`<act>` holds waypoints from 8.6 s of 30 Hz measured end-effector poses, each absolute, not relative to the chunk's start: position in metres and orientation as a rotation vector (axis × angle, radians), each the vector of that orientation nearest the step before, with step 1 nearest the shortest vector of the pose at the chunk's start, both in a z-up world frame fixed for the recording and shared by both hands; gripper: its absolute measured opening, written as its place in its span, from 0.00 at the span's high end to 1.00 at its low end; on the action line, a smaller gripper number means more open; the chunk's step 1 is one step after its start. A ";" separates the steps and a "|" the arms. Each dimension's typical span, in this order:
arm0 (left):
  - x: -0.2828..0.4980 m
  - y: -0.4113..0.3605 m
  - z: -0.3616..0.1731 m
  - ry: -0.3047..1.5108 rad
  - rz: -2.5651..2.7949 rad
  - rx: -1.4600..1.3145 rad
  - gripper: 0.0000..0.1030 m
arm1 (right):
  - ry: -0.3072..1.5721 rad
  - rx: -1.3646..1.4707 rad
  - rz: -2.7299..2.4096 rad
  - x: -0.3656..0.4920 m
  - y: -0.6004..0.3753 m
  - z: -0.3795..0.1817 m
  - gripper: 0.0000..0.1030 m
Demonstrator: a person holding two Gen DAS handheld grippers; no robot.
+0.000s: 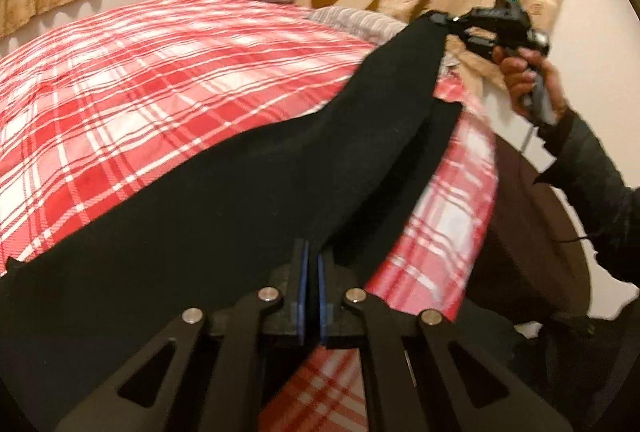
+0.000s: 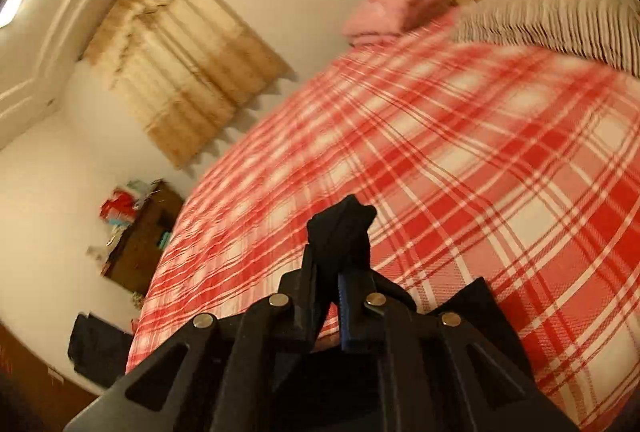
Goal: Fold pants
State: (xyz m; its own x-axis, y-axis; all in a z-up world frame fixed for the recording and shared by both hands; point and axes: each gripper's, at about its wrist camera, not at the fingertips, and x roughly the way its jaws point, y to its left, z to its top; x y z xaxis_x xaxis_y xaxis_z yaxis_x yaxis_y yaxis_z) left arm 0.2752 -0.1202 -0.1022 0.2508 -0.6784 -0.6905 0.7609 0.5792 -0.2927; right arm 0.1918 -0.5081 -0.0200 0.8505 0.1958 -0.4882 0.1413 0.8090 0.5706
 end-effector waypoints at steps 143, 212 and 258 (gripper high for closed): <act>0.323 0.222 -0.093 0.812 -0.132 -0.207 0.78 | 0.737 0.315 0.193 0.201 -0.336 -0.107 0.47; 0.324 0.006 -0.133 0.909 -0.208 0.124 0.17 | 0.731 0.206 -0.370 0.144 -0.483 -0.114 0.46; 0.295 0.035 -0.124 0.867 -0.311 -0.051 0.14 | 0.686 0.101 0.336 0.212 -0.227 -0.063 0.88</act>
